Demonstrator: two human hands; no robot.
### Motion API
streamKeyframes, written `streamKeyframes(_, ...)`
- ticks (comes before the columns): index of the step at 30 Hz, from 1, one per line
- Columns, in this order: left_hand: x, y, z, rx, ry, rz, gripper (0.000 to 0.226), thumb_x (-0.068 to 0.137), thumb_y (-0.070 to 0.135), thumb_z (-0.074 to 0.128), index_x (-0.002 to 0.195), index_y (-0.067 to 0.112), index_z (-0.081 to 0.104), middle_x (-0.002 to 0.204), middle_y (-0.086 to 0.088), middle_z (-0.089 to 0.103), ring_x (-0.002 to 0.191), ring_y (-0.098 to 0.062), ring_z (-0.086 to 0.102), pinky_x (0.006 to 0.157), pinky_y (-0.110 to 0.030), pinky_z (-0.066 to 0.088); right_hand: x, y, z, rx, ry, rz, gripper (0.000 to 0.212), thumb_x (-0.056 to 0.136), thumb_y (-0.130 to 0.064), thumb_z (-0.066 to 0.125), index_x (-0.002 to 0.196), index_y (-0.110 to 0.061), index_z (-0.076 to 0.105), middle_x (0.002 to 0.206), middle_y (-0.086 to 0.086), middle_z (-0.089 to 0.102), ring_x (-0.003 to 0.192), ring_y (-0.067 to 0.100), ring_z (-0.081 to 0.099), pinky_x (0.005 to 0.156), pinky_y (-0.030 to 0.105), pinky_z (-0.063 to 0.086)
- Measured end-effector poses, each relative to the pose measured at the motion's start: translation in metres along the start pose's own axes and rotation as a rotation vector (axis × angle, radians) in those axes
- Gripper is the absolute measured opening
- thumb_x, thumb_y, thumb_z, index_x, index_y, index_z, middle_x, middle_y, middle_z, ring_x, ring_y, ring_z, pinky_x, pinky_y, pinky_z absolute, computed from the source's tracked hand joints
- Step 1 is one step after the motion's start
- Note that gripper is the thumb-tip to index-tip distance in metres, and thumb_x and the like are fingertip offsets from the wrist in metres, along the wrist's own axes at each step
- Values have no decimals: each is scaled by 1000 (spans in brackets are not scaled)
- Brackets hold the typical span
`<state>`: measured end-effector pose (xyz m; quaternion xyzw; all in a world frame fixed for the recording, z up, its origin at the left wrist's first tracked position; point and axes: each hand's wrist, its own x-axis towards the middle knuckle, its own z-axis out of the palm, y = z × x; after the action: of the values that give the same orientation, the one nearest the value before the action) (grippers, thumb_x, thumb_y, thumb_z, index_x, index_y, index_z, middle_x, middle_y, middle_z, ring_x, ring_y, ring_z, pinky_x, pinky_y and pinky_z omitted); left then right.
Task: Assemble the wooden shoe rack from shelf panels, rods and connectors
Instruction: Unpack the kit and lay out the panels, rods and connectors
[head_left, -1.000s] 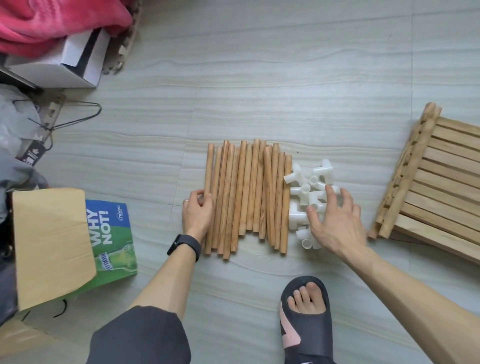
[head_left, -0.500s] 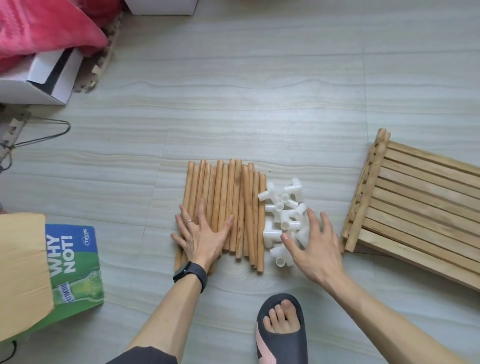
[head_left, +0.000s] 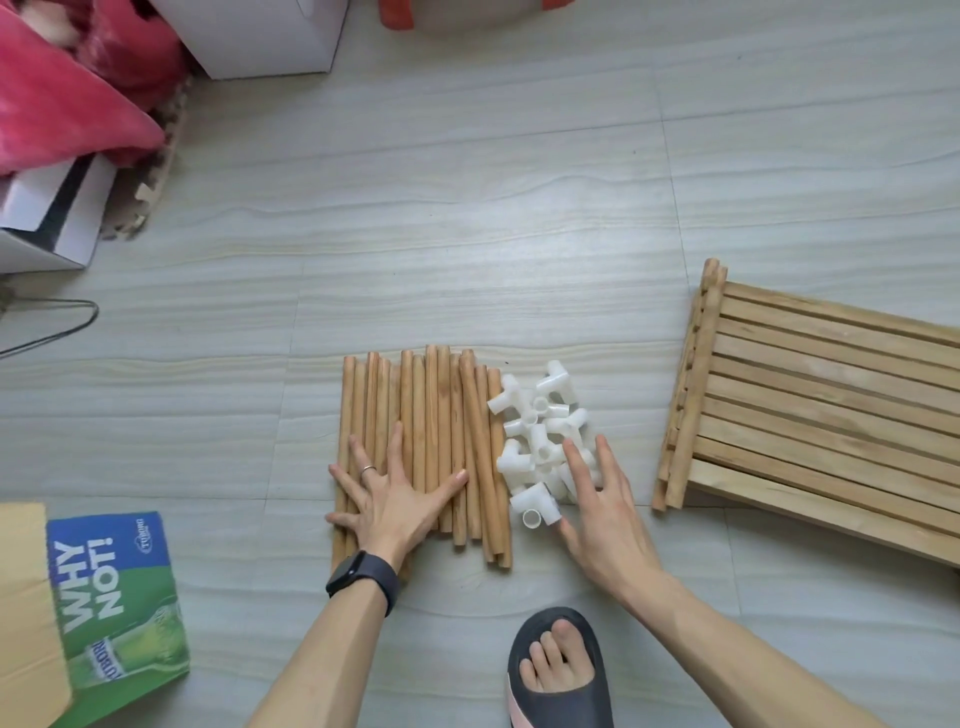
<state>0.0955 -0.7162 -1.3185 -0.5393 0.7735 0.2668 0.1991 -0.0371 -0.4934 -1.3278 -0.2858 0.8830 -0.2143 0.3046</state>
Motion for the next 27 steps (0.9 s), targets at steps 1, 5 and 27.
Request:
streamKeyframes(1, -1, 1, -1, -6, 14, -5, 120, 53, 106, 37, 151, 57, -12, 162, -1, -34, 148, -40, -28, 108, -80, -3, 2, -2, -1, 3, 5, 0, 90, 97, -35, 64, 161, -39, -1, 169, 8, -11, 155, 29, 4, 121, 38, 23)
streamKeyframes(5, -9, 19, 2, 9, 118, 110, 113, 60, 106, 27, 155, 51, 0, 165, -3, -27, 149, -35, -30, 109, -78, -8, -5, -8, 0, -56, 9, -17, 98, 91, -29, 65, 162, -36, -4, 168, 11, -12, 155, 33, 2, 125, 48, 19)
streamKeyframes(27, -9, 8, 11, -22, 174, 297, 52, 95, 56, 50, 141, 33, 45, 162, 0, 24, 153, -25, 11, 121, -60, 16, -34, -89, 30, 55, -257, 24, 37, 95, -33, 49, 128, -16, 48, 147, 7, 33, 128, 30, 45, 100, 40, 47)
